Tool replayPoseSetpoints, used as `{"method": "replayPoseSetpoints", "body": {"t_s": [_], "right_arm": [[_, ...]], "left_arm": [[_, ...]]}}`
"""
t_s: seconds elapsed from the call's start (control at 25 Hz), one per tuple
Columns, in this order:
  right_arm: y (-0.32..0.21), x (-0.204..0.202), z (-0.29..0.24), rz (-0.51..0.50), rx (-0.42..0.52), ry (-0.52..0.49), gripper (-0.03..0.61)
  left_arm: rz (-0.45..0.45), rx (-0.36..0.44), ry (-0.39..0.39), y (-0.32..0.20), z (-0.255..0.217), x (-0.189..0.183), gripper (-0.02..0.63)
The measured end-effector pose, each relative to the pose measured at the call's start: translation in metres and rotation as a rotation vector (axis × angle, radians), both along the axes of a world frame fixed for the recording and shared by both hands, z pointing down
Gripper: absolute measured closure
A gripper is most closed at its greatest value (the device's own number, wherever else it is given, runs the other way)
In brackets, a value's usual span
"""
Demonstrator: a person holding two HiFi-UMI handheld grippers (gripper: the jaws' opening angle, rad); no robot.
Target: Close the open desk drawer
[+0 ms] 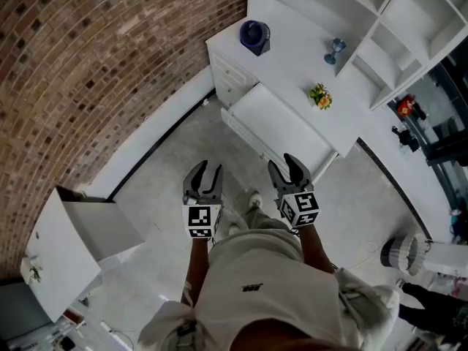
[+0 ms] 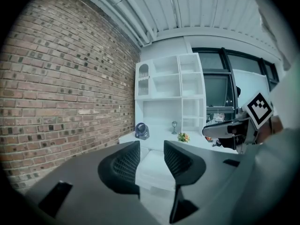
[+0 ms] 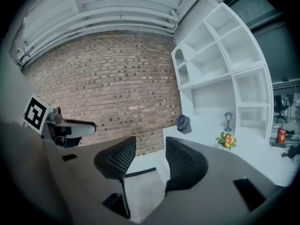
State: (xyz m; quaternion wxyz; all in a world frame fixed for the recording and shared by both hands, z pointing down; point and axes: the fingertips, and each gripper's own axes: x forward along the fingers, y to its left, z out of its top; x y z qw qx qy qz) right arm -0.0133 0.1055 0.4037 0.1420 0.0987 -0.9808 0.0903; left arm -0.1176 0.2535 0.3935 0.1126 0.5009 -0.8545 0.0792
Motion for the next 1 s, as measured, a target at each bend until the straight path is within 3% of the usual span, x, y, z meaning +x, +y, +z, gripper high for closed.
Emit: {"method": "replayPoseSetpoints", "body": {"t_s": [0.56,1.0], "right_arm": [[-0.107,-0.028,0.015,0.022,-0.077,-0.019,0.377],[-0.154,-0.02,0.067,0.2,-0.12,0.056,0.377]], "left_arm": [[0.04,-0.072,-0.017,-0.116,0.013,-0.03,0.449],[0.162,-0.126,0.016,-0.17,0.055,-0.064,0.453]]}}
